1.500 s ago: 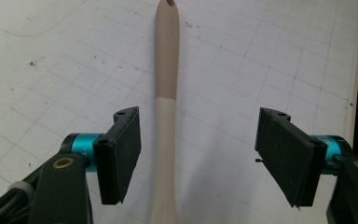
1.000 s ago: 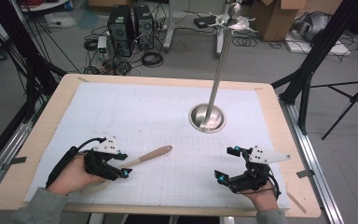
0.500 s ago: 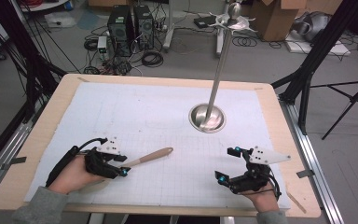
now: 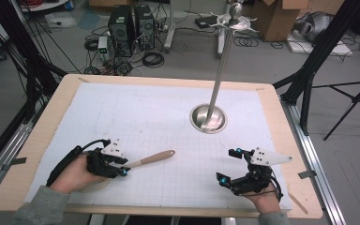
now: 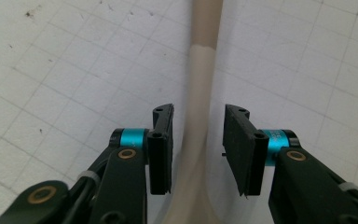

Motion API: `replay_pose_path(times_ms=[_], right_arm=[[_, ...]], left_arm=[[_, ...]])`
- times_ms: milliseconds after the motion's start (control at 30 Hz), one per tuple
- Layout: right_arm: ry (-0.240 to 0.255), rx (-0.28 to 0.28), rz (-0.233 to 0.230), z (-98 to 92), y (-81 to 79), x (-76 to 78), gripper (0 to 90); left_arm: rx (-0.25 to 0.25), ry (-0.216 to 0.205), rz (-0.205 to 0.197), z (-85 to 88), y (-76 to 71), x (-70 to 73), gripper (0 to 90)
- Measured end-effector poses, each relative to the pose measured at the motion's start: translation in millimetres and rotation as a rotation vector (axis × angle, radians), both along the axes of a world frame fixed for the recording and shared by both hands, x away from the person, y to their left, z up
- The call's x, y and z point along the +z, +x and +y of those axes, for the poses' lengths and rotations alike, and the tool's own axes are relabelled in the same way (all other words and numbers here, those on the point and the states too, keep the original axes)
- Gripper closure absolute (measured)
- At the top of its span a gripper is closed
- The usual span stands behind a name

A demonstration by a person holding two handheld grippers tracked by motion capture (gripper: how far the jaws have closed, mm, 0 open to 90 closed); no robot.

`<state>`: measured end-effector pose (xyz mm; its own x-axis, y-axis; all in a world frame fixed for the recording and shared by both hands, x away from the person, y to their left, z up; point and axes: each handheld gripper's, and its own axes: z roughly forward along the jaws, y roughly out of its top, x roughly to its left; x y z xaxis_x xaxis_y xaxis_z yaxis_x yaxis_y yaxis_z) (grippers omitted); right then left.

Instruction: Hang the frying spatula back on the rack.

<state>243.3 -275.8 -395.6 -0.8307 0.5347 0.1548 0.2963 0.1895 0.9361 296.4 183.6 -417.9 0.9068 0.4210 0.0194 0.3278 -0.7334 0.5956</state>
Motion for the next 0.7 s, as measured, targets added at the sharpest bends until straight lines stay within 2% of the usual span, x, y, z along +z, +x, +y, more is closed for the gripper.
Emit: replay_pose_path(times_ms=[133,433,567,700], right_arm=[[-0.003,-0.002,0.0,-0.7,-0.3,-0.7,2.3],[-0.004,-0.005,0.003,-1.6,-1.5,-1.6,2.2],[-0.005,-0.005,0.006,-2.1,-1.7,-2.0,2.3],[-0.005,-0.003,0.012,-1.9,-1.8,-2.6,2.3]], left_arm=[[-0.013,0.016,0.002,0.2,1.7,-2.0,65.4],[-0.035,0.01,0.015,-2.6,4.1,-3.7,70.0],[-0.048,0.01,0.013,-2.9,4.8,-3.8,74.5],[-0.057,0.012,0.006,-3.0,4.1,-3.7,75.2]])
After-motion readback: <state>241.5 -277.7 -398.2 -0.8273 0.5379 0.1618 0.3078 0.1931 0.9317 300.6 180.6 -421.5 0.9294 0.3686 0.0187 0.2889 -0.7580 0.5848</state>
